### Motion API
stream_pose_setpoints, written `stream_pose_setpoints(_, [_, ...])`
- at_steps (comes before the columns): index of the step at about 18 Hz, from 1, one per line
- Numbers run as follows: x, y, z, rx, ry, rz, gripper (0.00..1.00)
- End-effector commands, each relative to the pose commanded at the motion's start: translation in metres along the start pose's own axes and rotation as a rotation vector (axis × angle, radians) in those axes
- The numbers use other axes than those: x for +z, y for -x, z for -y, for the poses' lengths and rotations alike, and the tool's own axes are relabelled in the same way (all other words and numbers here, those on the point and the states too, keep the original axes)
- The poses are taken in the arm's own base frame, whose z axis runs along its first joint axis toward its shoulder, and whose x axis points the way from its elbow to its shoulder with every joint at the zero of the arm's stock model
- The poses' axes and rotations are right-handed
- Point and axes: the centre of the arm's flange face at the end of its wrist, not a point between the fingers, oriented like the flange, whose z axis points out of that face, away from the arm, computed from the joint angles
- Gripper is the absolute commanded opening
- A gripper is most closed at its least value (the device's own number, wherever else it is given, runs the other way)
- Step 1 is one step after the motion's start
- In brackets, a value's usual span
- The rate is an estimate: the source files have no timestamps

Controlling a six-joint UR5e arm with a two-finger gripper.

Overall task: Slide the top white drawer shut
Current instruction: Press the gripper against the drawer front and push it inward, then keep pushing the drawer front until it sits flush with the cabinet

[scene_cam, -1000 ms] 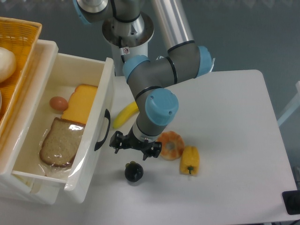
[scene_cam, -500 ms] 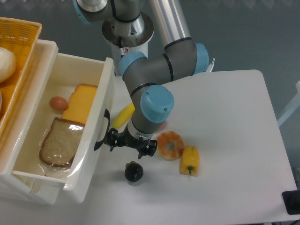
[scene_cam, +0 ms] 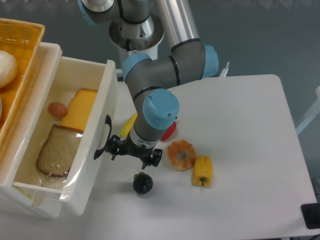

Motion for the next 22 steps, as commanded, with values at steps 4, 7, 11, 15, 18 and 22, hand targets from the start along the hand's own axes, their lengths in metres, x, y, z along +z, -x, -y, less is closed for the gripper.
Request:
stream_pose_setpoints(4, [0.005,-0.020,0.005,0.032,0.006,-0.001,1.00])
stream_pose_setpoints(7, [0.003,-0.035,0.008,0.058,0.003,0.003,1.00])
stream_pose_setpoints(11, [0.005,-0.048,0.010,0.093,0.007,0.005,1.00])
stream_pose_setpoints(15, [0.003,-0.058,0.012,0.113,0.003,0.013,1.00])
stream_pose_setpoints(18, [0.003,-0.062,0.013,0.121,0.000,0.015,1.00])
stream_pose_setpoints(22, [0.005,-0.067,0.015,0.132,-0.001,0.015,1.00])
